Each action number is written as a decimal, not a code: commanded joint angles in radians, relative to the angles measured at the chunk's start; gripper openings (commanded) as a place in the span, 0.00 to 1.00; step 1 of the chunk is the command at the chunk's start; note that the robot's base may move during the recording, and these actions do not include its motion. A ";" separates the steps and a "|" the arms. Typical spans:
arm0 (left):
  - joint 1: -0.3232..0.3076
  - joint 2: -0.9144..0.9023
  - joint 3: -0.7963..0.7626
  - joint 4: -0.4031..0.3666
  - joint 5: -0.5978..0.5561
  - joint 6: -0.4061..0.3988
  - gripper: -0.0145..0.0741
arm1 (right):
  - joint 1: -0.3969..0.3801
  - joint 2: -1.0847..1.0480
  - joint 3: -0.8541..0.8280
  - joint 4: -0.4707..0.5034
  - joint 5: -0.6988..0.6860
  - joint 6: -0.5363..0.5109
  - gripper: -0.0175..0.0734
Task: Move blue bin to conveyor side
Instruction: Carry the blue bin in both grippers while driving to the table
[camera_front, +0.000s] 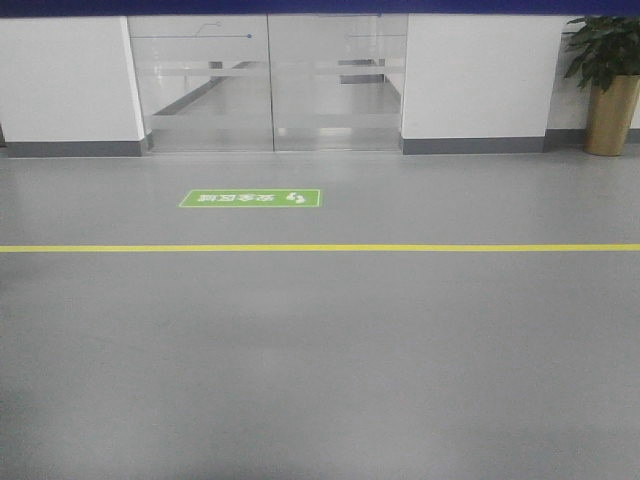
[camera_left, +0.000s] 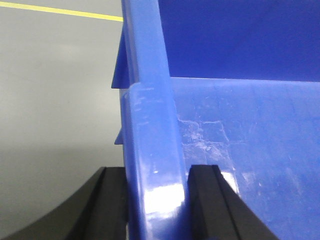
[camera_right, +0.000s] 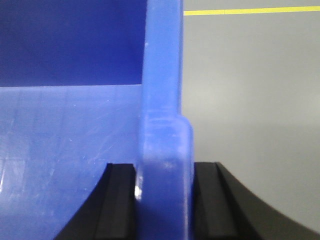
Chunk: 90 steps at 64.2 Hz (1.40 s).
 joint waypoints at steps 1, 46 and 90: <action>-0.003 -0.021 -0.015 0.032 -0.092 0.021 0.14 | -0.003 -0.018 -0.010 -0.071 -0.100 -0.012 0.10; -0.003 -0.021 -0.015 0.032 -0.092 0.021 0.14 | -0.003 -0.016 -0.010 -0.071 -0.100 -0.012 0.10; -0.003 -0.023 -0.015 0.032 -0.092 0.021 0.14 | -0.003 -0.016 -0.010 -0.071 -0.100 -0.012 0.10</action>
